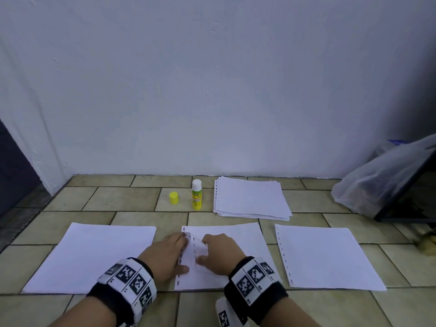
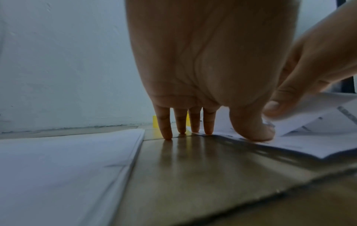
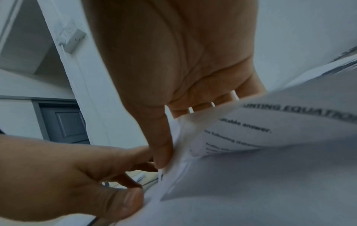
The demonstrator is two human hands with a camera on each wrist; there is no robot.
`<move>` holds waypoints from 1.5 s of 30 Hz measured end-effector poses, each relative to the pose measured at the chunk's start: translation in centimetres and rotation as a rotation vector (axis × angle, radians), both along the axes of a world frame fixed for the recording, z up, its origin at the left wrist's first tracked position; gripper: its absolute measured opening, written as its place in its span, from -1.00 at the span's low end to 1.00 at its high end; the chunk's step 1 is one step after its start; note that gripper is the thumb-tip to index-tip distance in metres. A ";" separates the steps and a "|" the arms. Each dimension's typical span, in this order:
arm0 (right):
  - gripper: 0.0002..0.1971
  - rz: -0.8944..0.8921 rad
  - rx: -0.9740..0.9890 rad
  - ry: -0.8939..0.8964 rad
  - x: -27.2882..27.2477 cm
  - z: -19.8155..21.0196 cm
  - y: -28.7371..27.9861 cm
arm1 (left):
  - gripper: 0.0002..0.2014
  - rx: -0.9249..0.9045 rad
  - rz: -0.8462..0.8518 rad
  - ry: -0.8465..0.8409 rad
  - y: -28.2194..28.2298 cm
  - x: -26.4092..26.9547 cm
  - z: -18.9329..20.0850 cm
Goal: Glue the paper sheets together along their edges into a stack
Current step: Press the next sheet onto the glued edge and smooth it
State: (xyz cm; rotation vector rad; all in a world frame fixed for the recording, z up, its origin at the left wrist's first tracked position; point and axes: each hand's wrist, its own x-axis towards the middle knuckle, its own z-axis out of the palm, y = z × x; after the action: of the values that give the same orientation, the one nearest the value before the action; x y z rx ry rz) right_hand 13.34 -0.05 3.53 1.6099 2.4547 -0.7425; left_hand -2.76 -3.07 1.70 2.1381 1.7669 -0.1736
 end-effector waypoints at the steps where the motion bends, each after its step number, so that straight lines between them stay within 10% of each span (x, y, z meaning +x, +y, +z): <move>1: -0.50 -0.004 0.008 0.004 0.1 0.0 0.0 | -0.30 -0.013 -0.002 -0.012 0.1 -0.2 0.1; 45: -0.34 -0.030 -0.061 -0.137 -2.0 -1.5 -0.9 | -0.32 0.006 0.029 0.078 -1.2 -0.6 1.9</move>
State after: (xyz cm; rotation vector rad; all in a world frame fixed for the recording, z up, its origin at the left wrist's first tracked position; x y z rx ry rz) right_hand 11.31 -0.95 2.03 1.6219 2.2964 -0.6797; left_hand -3.31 -4.31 3.58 2.1355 1.8425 -0.2477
